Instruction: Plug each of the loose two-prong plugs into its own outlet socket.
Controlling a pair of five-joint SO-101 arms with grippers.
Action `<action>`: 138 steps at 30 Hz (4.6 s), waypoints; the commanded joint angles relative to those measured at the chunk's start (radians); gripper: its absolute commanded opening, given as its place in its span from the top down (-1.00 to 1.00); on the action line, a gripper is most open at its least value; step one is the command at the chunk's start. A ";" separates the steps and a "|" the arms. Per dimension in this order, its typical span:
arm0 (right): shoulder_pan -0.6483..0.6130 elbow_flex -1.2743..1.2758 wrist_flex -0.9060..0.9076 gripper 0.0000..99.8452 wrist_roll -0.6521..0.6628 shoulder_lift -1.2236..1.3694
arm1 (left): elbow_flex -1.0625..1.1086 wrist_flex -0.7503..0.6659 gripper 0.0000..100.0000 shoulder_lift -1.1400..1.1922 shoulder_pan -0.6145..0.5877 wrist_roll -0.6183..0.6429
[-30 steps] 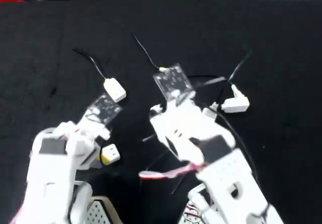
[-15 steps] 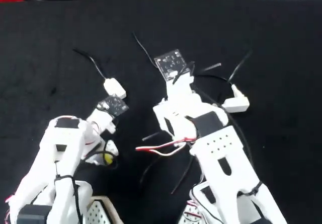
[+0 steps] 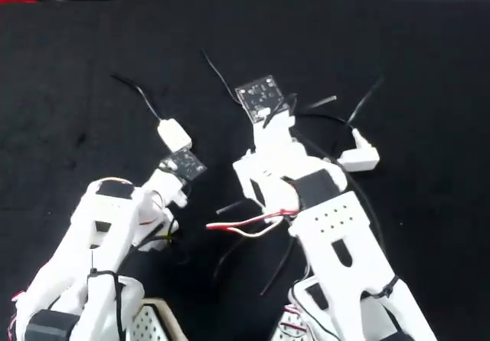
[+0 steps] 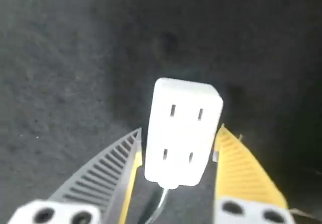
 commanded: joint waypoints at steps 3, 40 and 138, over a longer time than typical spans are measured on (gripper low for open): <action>0.015 -0.064 0.018 0.98 -0.009 0.002 | -0.073 0.002 0.55 0.002 0.030 0.095; 0.064 -0.125 0.104 0.98 -0.009 0.002 | -0.203 -0.072 0.69 0.206 0.042 0.114; -0.356 -0.355 0.428 0.35 0.100 0.186 | 0.328 0.009 0.34 -0.939 -0.407 0.285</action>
